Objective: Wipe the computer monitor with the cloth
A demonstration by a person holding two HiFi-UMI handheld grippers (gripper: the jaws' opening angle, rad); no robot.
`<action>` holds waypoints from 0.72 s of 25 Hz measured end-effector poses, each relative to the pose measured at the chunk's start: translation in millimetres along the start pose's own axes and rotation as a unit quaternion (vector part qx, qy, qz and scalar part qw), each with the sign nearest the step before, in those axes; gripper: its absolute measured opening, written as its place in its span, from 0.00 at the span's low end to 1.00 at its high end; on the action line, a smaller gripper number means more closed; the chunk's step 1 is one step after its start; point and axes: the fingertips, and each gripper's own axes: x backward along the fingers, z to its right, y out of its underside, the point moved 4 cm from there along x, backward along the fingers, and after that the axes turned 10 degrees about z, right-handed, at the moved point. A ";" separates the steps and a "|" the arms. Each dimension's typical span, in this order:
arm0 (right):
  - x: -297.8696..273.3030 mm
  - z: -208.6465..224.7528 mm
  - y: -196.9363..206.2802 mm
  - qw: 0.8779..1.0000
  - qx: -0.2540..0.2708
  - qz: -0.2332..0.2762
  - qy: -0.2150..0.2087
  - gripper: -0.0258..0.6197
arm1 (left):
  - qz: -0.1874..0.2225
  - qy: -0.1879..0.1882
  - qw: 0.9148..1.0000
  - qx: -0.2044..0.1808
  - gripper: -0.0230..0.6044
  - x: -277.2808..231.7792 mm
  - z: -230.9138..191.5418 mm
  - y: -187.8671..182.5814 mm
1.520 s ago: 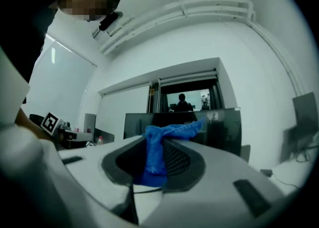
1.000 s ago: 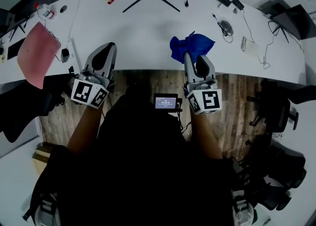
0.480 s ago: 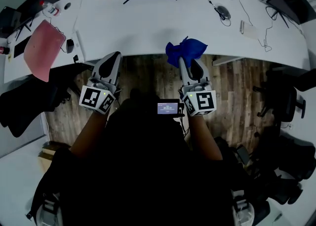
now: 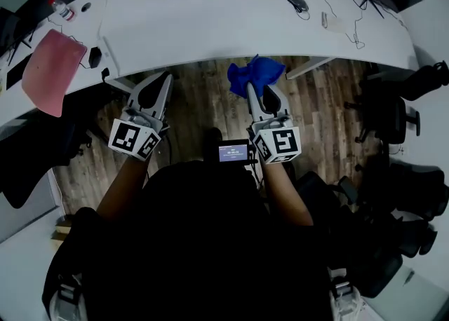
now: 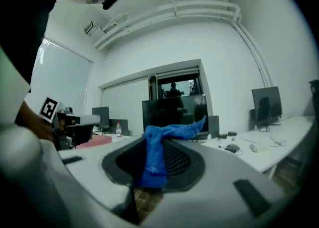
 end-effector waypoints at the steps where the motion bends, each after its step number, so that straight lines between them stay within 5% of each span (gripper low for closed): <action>1: 4.8 -13.2 -1.1 1.000 0.002 0.000 0.005 0.18 | 0.001 0.008 1.000 0.000 0.02 12.3 0.0 -4.2; 11: 65.1 -140.9 -2.6 1.000 0.013 -0.003 0.026 0.18 | 0.004 0.014 0.999 0.028 0.02 155.0 -12.2 -25.9; 18: 112.4 -180.5 6.5 0.999 -0.005 -0.031 0.036 0.18 | -0.007 0.021 0.999 0.047 0.03 206.3 6.4 -21.0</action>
